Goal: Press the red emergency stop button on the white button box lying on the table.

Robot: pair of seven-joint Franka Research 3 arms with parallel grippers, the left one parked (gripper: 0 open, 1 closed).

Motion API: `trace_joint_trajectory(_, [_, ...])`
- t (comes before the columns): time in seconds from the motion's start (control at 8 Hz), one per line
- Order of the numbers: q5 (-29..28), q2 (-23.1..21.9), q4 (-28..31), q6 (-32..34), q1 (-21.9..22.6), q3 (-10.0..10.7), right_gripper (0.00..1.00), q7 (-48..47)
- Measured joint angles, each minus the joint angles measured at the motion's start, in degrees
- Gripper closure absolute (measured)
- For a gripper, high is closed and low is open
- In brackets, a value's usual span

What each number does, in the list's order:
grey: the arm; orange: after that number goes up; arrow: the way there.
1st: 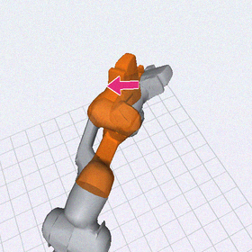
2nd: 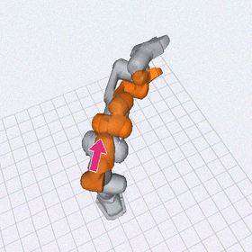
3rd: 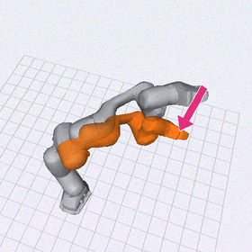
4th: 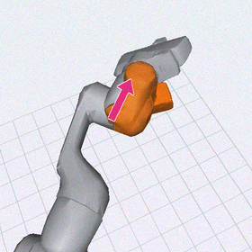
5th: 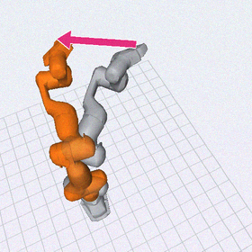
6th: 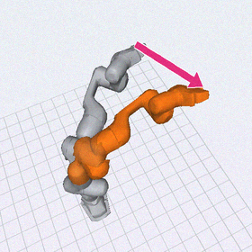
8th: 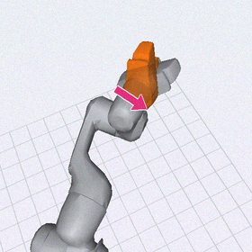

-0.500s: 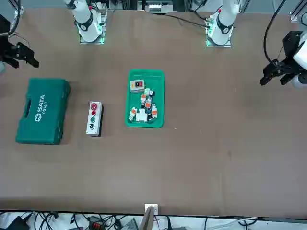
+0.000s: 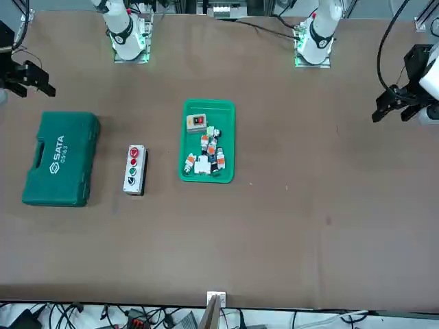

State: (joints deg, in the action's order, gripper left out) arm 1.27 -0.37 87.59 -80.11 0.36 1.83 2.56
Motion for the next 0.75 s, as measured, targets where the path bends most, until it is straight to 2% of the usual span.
trace_joint_trajectory(0.75, [0.0, 0.4, 0.0, 0.0, -0.5, 1.4, 0.0, 0.1])
